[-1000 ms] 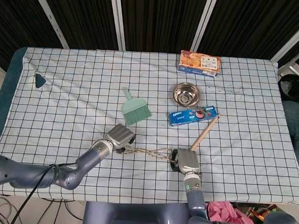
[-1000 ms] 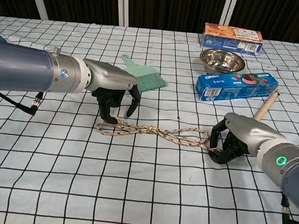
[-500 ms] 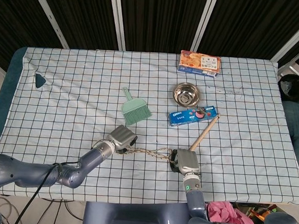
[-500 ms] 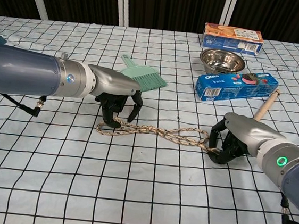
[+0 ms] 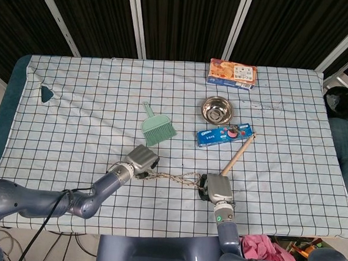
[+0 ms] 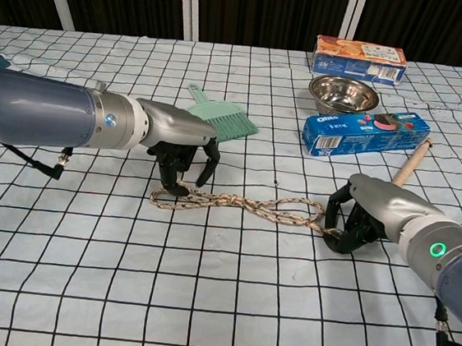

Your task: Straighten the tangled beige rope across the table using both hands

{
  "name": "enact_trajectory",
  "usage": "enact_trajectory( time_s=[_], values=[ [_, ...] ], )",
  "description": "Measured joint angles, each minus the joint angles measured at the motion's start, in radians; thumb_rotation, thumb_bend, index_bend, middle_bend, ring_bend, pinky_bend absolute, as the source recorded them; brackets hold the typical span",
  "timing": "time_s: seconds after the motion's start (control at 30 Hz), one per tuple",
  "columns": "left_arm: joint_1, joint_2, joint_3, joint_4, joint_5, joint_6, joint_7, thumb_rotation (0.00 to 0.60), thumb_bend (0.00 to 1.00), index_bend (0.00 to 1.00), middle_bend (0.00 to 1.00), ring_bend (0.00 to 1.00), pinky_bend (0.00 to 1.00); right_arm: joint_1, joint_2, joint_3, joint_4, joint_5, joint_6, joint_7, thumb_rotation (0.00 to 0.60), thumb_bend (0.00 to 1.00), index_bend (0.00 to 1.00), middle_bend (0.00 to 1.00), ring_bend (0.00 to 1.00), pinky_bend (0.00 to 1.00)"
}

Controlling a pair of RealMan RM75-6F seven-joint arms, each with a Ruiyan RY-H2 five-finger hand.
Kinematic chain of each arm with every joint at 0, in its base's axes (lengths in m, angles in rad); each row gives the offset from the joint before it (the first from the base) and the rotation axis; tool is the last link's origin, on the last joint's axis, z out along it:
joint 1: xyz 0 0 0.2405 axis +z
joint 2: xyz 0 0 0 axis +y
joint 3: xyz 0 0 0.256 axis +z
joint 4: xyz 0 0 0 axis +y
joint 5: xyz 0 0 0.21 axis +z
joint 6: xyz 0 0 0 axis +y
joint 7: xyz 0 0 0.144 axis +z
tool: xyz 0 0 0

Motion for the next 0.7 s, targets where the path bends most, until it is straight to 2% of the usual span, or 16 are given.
enact_trajectory(
  time_s=[0.7],
  values=[
    [-0.014, -0.021, 0.018, 0.033, -0.02, -0.006, 0.018, 0.6, 0.33, 0.54, 1.0, 0.91, 0.8, -0.001, -0.006, 0.0, 0.008, 0.0, -0.01, 0.0, 0.6, 0.43, 0.63, 1.0, 1.0, 1.0]
  ],
)
